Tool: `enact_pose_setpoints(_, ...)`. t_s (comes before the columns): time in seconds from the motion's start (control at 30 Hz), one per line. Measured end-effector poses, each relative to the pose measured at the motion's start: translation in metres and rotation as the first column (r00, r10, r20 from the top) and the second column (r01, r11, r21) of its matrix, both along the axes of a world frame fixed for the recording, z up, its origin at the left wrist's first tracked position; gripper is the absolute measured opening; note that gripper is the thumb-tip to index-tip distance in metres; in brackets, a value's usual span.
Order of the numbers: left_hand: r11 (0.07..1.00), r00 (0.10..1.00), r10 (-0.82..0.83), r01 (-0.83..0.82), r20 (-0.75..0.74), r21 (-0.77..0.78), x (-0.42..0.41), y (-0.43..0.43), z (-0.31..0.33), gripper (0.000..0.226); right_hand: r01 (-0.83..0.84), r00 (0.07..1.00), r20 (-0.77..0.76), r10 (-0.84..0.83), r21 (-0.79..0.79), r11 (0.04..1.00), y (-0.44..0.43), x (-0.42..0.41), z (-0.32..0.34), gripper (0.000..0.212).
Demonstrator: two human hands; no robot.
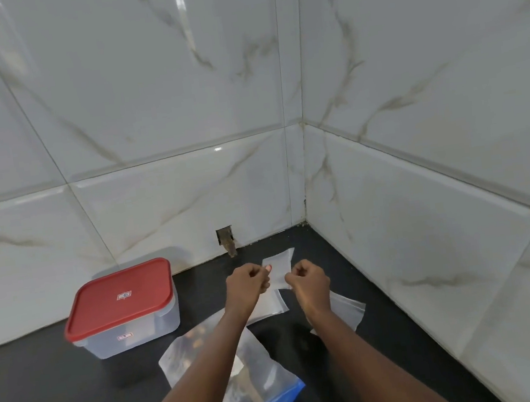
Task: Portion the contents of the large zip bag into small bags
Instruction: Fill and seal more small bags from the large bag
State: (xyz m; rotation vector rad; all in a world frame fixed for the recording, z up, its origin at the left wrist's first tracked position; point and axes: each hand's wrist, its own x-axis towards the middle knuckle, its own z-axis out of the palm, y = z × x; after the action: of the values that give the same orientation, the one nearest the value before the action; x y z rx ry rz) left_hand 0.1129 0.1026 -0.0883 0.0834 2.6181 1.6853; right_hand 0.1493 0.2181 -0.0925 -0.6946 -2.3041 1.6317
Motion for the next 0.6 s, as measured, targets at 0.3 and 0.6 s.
enact_pose_setpoints(0.3, 0.986, 0.987, -0.07, 0.092, -0.148, 0.141, 0.015, 0.002, 0.07, 0.032, -0.276, 0.925, -0.282, 0.255, -0.039, 0.96, -0.002, 0.025, 0.072, 0.018)
enact_pose_setpoints(0.6, 0.936, 0.99, -0.086, 0.118, -0.109, 0.333, 0.036, -0.013, 0.087, 0.023, -0.366, 0.902, -0.301, 0.31, -0.153, 0.918, -0.013, 0.044, 0.099, 0.016)
